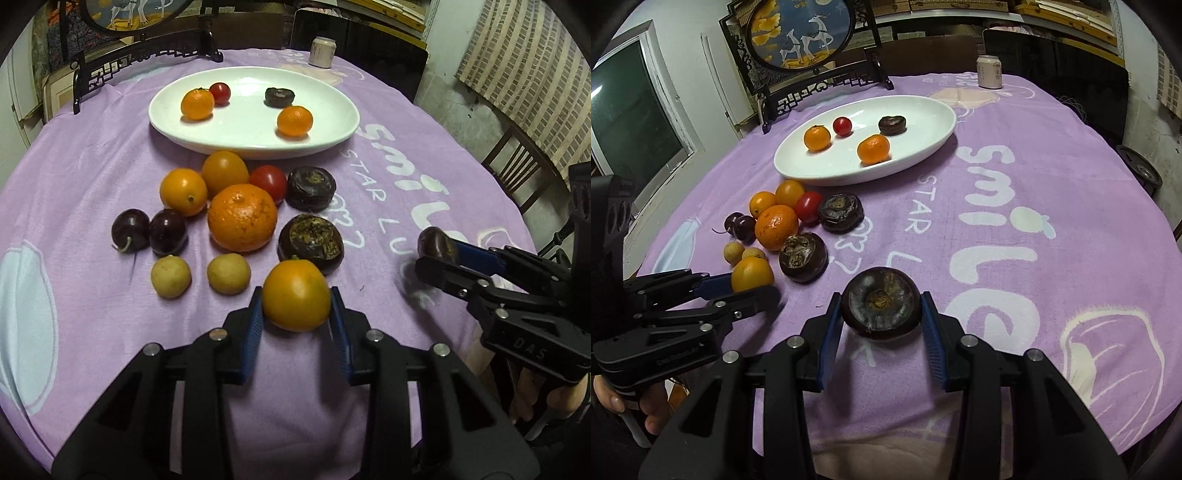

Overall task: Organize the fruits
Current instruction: 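Grasp a dark round fruit with the right tool while the left tool grasps a yellow tomato, then place both fruits on the plate and open both tools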

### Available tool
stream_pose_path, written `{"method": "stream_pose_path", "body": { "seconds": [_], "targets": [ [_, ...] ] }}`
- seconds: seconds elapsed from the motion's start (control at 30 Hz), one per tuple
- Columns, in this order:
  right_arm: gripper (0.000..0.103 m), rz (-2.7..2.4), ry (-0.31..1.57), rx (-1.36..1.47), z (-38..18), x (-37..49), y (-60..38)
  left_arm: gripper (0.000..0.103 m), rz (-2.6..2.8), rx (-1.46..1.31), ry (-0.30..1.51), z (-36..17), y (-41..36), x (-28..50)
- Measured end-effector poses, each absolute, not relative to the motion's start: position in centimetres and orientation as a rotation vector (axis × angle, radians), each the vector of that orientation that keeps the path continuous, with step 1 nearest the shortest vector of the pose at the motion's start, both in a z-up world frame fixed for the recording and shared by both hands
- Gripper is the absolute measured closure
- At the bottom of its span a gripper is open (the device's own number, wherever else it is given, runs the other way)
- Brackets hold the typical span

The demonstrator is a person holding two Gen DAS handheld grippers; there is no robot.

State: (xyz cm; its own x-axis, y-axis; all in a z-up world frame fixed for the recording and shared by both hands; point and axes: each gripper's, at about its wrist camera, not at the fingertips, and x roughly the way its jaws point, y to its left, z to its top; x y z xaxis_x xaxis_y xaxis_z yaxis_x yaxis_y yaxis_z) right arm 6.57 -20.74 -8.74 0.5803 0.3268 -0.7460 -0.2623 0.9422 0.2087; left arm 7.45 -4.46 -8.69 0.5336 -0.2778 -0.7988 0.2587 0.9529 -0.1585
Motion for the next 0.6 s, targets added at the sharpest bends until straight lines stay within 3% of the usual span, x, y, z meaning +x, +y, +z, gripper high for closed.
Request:
{"method": "stream_pose_path", "body": {
  "seconds": [0.33, 0.6],
  "targets": [
    [0.061, 0.367, 0.886, 0.078, -8.1, 7.8, -20.1, 0.068, -0.341, -0.027, 0.908, -6.3, -3.3, 7.1],
    [0.061, 0.375, 0.818, 0.035, -4.1, 13.6, -18.3, 0.068, -0.289, -0.022, 0.862, -2.7, -2.0, 15.1]
  ]
}}
